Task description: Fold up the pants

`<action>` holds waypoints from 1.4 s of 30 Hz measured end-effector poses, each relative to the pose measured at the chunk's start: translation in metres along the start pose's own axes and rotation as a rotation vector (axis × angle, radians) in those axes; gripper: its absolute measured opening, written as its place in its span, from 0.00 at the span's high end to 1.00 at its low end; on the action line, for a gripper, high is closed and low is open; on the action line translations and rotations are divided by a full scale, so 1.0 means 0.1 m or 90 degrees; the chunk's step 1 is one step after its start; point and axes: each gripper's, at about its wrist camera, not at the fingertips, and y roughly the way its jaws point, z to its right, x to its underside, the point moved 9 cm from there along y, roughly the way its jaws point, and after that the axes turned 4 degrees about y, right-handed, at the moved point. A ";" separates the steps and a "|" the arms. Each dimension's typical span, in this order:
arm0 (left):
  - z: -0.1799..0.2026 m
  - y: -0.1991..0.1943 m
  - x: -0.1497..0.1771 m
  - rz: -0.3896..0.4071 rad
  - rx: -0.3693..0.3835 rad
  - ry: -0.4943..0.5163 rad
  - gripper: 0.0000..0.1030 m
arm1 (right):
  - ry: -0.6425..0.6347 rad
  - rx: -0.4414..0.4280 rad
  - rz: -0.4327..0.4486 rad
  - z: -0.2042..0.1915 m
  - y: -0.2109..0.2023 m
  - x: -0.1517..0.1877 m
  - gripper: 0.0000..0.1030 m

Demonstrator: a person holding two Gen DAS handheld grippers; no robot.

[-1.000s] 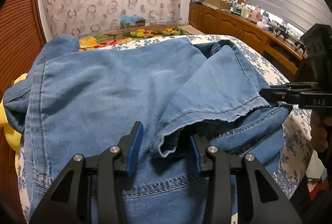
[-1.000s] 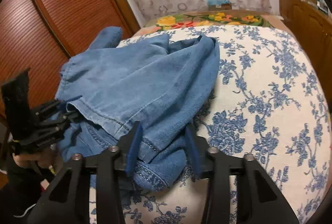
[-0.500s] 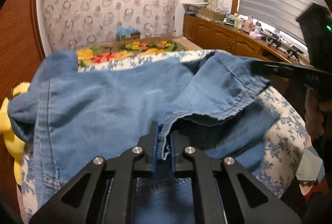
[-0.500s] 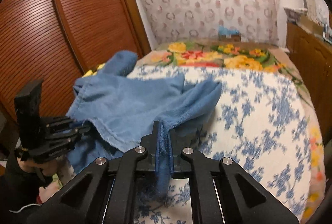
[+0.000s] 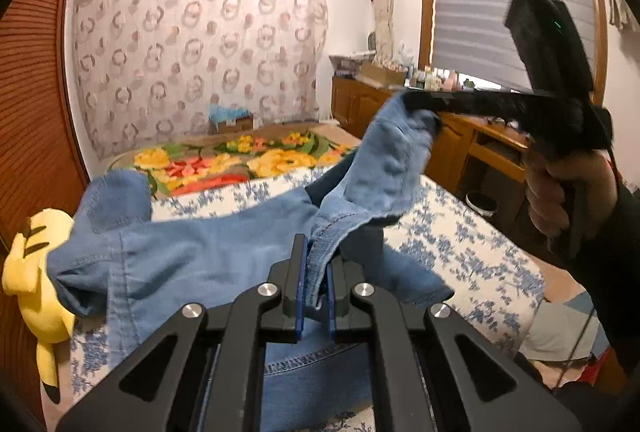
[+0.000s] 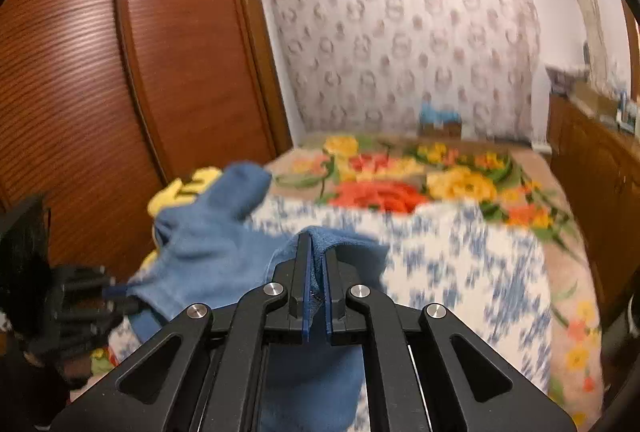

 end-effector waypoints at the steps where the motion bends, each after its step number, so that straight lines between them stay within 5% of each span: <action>1: -0.03 -0.06 -0.02 0.003 -0.012 0.000 0.96 | -0.012 -0.003 0.009 -0.08 0.00 -0.13 0.98; 12: -0.57 -0.46 0.23 0.014 -0.051 -0.083 0.96 | -0.094 -0.054 -0.010 -0.94 0.73 -0.64 0.99; 26: -1.04 -0.32 1.23 -0.065 -0.063 -0.184 0.96 | -0.181 -0.093 -0.179 -1.90 2.26 0.24 0.99; 32: -1.15 -0.24 1.43 -0.092 -0.072 -0.207 0.92 | -0.183 -0.067 -0.210 -1.95 2.48 0.47 0.96; 34: -1.15 -0.23 1.44 -0.097 -0.078 -0.205 0.90 | -0.177 -0.057 -0.209 -1.90 2.48 0.47 0.78; 36: -1.15 -0.24 1.43 -0.101 -0.084 -0.201 0.87 | -0.167 -0.061 -0.198 -1.82 2.41 0.43 0.70; 42: -1.16 -0.30 1.33 -0.094 -0.112 -0.179 0.68 | -0.145 -0.035 -0.151 -1.26 1.91 0.29 0.62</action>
